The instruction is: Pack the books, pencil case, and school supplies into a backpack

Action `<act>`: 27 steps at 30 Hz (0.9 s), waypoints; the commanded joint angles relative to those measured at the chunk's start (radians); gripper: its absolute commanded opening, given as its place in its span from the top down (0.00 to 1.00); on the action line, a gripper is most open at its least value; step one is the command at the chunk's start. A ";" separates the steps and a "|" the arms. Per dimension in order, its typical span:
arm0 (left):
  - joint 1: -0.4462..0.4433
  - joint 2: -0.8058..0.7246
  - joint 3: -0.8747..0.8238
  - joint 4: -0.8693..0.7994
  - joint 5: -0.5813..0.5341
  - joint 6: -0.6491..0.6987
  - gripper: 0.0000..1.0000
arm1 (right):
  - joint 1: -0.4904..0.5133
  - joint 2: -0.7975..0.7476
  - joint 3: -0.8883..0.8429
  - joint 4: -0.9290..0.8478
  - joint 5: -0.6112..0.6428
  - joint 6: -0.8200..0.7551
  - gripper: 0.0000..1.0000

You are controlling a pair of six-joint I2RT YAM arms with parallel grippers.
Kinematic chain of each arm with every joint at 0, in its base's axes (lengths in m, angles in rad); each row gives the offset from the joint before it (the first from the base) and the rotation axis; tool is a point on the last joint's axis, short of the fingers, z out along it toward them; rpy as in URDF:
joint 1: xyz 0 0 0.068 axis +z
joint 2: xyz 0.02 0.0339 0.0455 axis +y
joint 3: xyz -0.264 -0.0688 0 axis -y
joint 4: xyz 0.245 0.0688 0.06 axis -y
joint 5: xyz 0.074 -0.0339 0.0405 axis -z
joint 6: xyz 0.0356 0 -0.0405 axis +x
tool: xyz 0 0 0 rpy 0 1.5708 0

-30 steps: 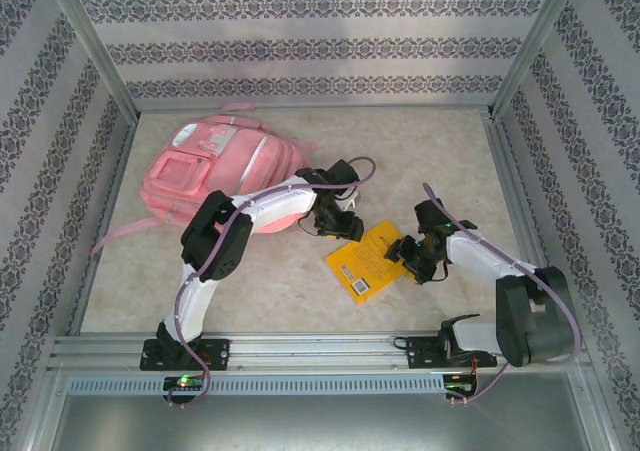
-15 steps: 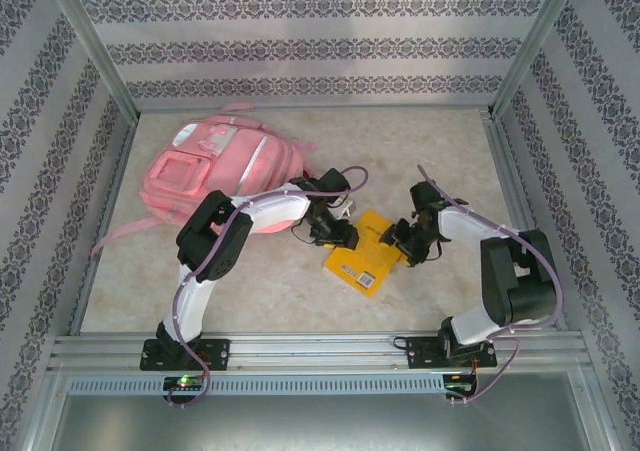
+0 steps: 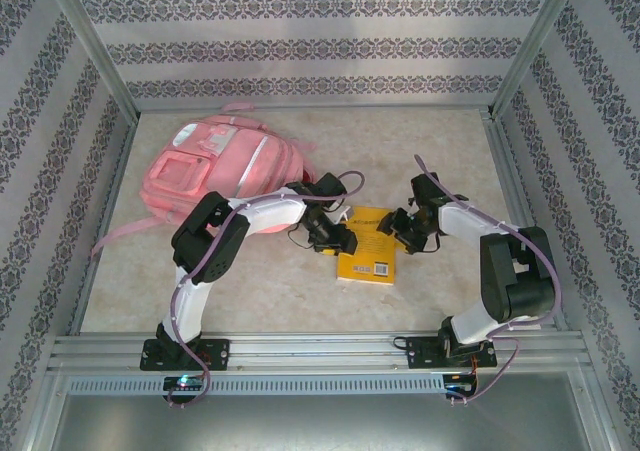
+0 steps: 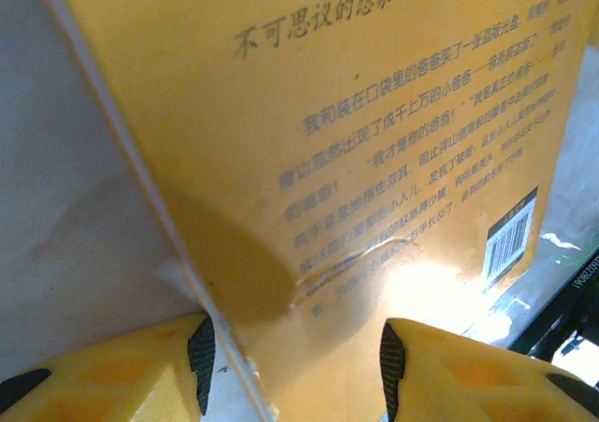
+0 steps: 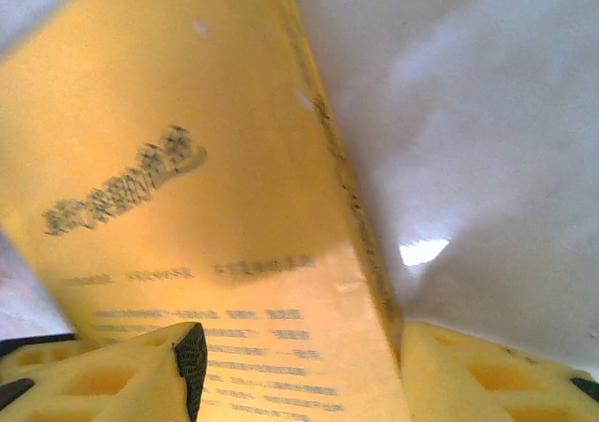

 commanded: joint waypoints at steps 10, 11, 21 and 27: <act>0.002 0.000 -0.025 0.059 -0.002 -0.064 0.53 | 0.003 0.033 -0.093 0.167 -0.222 -0.032 0.45; 0.002 0.002 -0.022 0.062 -0.002 -0.067 0.54 | 0.008 0.030 -0.090 0.168 -0.235 -0.044 0.46; 0.000 -0.004 -0.008 0.022 -0.018 -0.038 0.75 | 0.137 -0.122 -0.091 0.155 -0.233 -0.090 0.54; 0.000 -0.012 -0.020 0.005 -0.031 -0.019 0.79 | 0.110 -0.229 -0.178 0.244 -0.302 -0.012 0.56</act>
